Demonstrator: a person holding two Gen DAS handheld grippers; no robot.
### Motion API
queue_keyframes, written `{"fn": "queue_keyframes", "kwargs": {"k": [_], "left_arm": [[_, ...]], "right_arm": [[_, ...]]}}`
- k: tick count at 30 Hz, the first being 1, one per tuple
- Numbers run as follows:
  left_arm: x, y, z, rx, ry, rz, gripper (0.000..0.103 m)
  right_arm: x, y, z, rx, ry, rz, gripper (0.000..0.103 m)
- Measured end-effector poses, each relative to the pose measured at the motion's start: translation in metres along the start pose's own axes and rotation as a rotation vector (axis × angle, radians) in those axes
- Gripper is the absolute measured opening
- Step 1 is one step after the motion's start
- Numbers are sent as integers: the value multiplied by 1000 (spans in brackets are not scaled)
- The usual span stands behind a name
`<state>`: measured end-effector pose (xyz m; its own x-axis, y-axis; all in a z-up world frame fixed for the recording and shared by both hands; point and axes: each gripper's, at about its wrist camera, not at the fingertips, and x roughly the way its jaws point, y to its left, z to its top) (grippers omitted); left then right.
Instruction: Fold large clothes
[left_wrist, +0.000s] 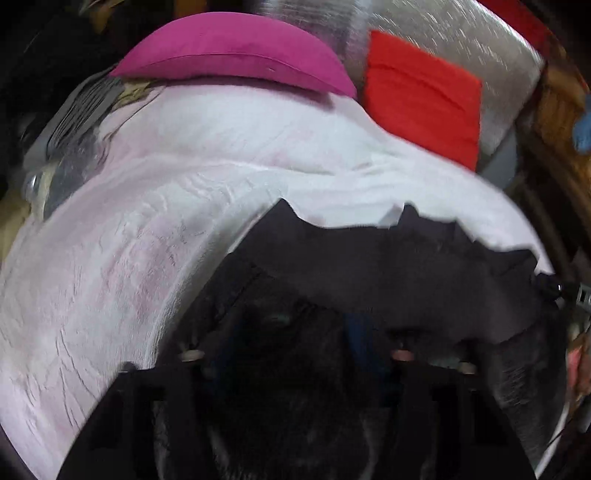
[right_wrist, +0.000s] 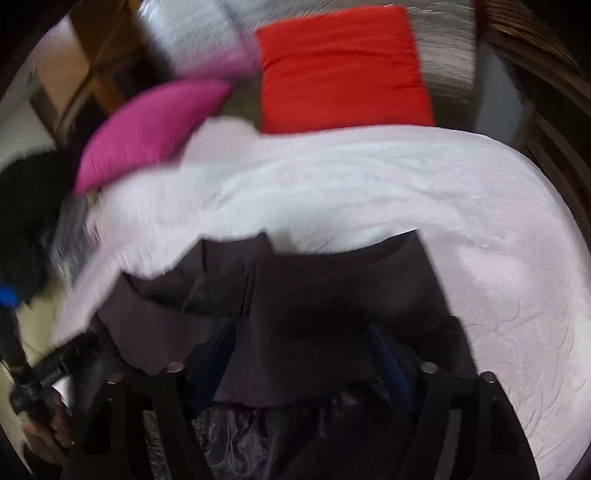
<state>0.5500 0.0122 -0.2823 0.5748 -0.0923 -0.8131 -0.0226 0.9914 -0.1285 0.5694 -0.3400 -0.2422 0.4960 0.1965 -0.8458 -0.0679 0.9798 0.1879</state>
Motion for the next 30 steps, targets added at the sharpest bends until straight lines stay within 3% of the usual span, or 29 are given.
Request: {"fn": "queue_keyframes", "kwargs": {"k": [1,3,4,8,12,18,26,30], "left_arm": [[2,-3,-1,18,-8,5,40],[11,-9,-3,51,13,-8,18],[16,-12,-5,65,25,-16,12],[24,-17,-8,87,7,9,4],[20,-14,1,54,-73,10,3],[25,0,16,-24,-138,13,2],[36,0,19,-23,-158,59,2],[40,2,19,-31,-157,87,2]], "right_arm": [[9,5,-1,-23,29,-16,66],[32,13,-3,-59,97,-69,55],[41,16,-5,-72,119,-91,52],[53,29,-11,-145,92,-163,10],[42,40,-3,-164,3,-237,8],[37,43,14,-115,-102,-268,8],[62,40,29,-58,-129,-303,8],[82,31,30,-27,-91,-315,8]]}}
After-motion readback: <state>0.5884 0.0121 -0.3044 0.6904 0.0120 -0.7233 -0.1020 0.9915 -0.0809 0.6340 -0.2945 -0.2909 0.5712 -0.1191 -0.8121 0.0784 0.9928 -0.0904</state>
